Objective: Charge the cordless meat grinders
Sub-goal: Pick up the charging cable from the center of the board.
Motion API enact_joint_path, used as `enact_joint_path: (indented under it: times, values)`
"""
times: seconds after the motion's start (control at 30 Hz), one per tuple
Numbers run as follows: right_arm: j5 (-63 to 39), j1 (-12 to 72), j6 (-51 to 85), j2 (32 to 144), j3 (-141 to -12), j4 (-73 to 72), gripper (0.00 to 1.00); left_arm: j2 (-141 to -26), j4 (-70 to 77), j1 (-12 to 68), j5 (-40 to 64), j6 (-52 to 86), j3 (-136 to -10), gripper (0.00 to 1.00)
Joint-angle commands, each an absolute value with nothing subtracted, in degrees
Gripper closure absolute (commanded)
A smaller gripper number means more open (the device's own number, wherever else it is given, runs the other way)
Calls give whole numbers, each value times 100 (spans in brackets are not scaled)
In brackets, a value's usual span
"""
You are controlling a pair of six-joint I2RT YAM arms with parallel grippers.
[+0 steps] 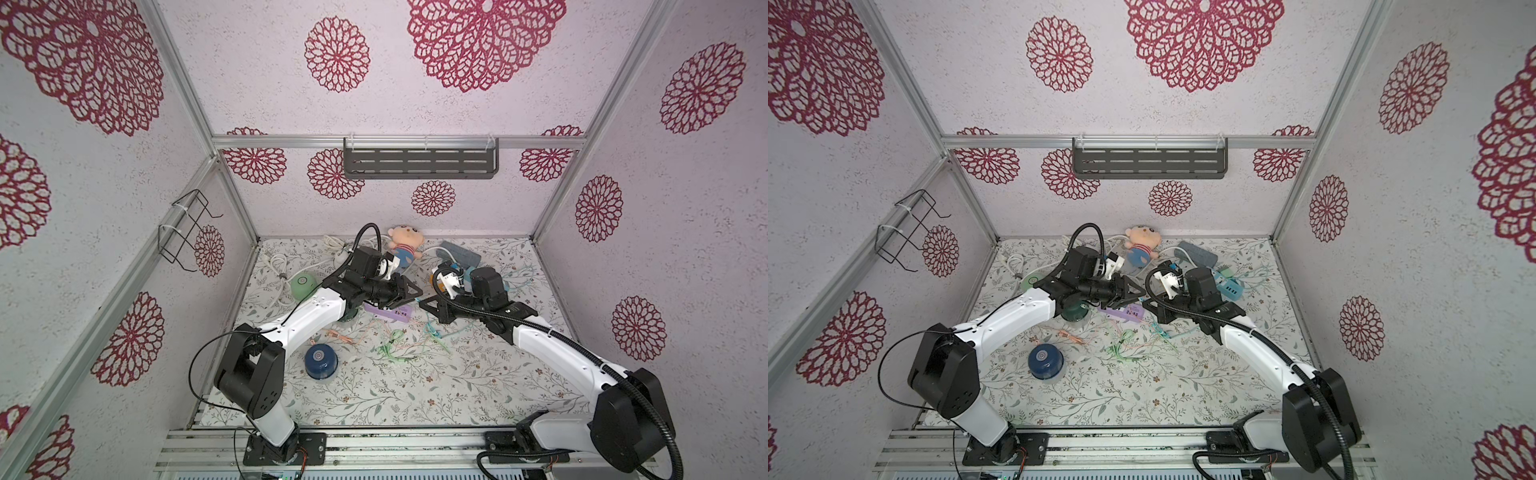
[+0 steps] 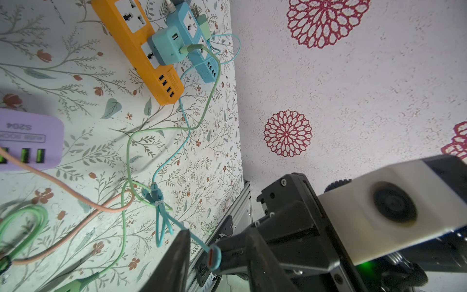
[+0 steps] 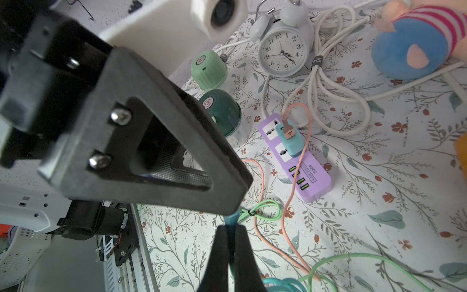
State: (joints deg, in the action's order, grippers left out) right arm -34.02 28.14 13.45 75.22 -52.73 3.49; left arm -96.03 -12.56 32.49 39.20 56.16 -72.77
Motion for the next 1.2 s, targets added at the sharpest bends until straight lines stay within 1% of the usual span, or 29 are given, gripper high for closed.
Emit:
enact_joint_path:
  times: [0.0,0.17,0.33,0.47,0.57,0.63,0.67,0.7,0.73,0.77,0.83,0.87,0.9,0.97,1.03,1.07,1.1,1.17]
  values:
    - [-3322,2852,1178,7459,-5502,220,100,-9633,-958,3278,4095,5704,-7229,65]
    - [-3318,2866,1143,7460,-5520,253,100,-9668,-907,3278,4131,5743,-7227,73]
    - [-3357,2883,1134,7453,-5520,255,100,-9711,-890,3292,4166,5759,-7226,75]
    - [-3384,2901,1116,7449,-5550,285,100,-9781,-861,3321,4183,5775,-7250,79]
    - [-3343,2909,1102,7429,-5546,315,100,-9789,-811,3326,4175,5794,-7251,89]
    - [-3247,2906,1099,7410,-5546,350,100,-9799,-762,3322,4174,5808,-7253,98]
    - [-3182,2907,1099,7399,-5546,373,100,-9806,-728,3322,4190,5816,-7259,100]
    - [-3053,2909,1106,7371,-5554,414,95,-9797,-701,3322,4200,5819,-7250,100]
    - [-2887,2916,1131,7329,-5555,446,76,-9800,-687,3322,4201,5810,-7251,100]
    - [-2692,2907,1146,7262,-5542,479,59,-9781,-686,3322,4194,5801,-7251,100]
    - [-2358,2908,1134,7097,-5504,526,32,-9748,-723,3301,4160,5758,-7270,100]
    - [-2136,2902,1160,6986,-5470,533,3,-9734,-812,3288,4134,5695,-7320,100]
    - [-1935,2901,1192,6884,-5415,523,1,-9722,-938,3272,4082,5586,-7386,100]
    - [-1666,2900,1207,6751,-5336,504,1,-9682,-1377,3243,3916,5341,-7545,100]
    - [-1626,2901,1200,6714,-5339,581,1,-9606,-1679,3214,3755,5121,-7656,100]
    - [-1652,2900,1179,6715,-5360,637,3,-9547,-1781,3200,3661,5045,-7672,100]
    - [-1648,2900,1181,6705,-5394,703,12,-9476,-1841,3177,3578,4968,-7664,100]
    - [-1625,2901,1141,6671,-5426,785,25,-9356,-1854,3126,3379,4881,-7612,100]
